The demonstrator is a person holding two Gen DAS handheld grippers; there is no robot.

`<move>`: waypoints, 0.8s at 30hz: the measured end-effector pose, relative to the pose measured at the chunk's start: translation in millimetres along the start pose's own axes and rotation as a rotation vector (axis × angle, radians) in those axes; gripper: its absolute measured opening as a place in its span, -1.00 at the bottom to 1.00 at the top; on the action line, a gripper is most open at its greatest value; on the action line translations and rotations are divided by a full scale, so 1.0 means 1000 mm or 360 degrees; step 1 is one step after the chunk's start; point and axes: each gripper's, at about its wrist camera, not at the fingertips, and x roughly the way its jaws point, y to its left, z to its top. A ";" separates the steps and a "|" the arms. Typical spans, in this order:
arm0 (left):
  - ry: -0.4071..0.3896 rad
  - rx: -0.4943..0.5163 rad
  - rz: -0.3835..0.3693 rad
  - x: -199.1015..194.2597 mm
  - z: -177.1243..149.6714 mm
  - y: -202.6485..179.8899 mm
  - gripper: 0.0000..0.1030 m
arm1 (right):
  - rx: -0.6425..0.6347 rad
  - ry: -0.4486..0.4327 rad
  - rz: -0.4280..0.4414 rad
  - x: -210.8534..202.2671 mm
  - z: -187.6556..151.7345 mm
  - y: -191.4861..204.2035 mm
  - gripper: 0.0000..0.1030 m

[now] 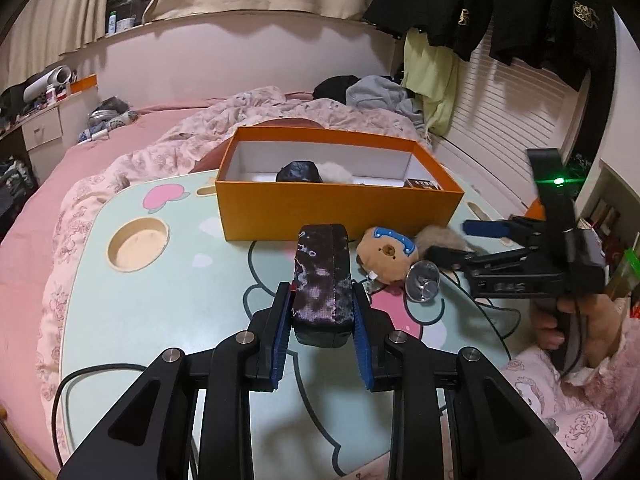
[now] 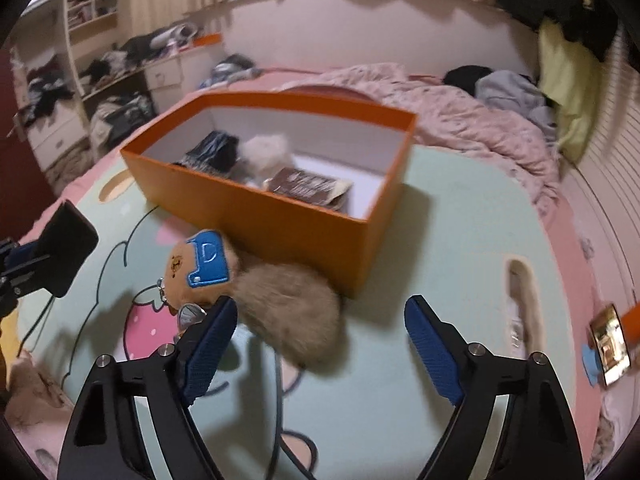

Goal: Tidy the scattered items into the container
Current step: 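Carry the black pouch toward the box with left gripper while right grasps the brown fur pompom, then release the black pouch and brown fur pompom into the box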

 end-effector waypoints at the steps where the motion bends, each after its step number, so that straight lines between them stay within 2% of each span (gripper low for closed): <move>1: 0.0003 -0.0001 0.0002 -0.001 -0.001 -0.001 -0.43 | -0.0007 0.0018 0.0008 0.002 -0.002 0.003 -0.28; 5: -0.0009 -0.0002 -0.0001 -0.005 -0.002 0.000 -0.43 | 0.0027 -0.0094 0.0125 -0.030 -0.014 0.011 -0.34; 8: -0.0030 -0.0001 -0.0021 -0.012 0.002 -0.002 -0.43 | 0.0060 -0.0165 0.0148 -0.055 -0.018 0.010 -0.34; 13: -0.0072 0.0052 -0.0044 -0.018 0.036 -0.014 -0.43 | 0.0068 -0.0287 0.0114 -0.086 0.011 -0.001 -0.33; 17: -0.0068 0.0076 -0.0051 -0.006 0.080 -0.021 -0.43 | 0.0052 -0.0340 0.0058 -0.085 0.046 -0.008 -0.33; 20: -0.0021 0.0076 -0.0038 0.014 0.112 -0.024 -0.43 | 0.0092 -0.0334 0.0044 -0.070 0.072 -0.011 -0.33; 23: 0.0068 0.0049 -0.0074 0.046 0.133 -0.022 -0.43 | 0.0115 -0.0302 0.0027 -0.047 0.089 -0.012 -0.31; 24: 0.0127 0.0044 -0.0097 0.061 0.136 -0.020 -0.36 | 0.0121 -0.0294 0.0018 -0.041 0.092 -0.014 -0.26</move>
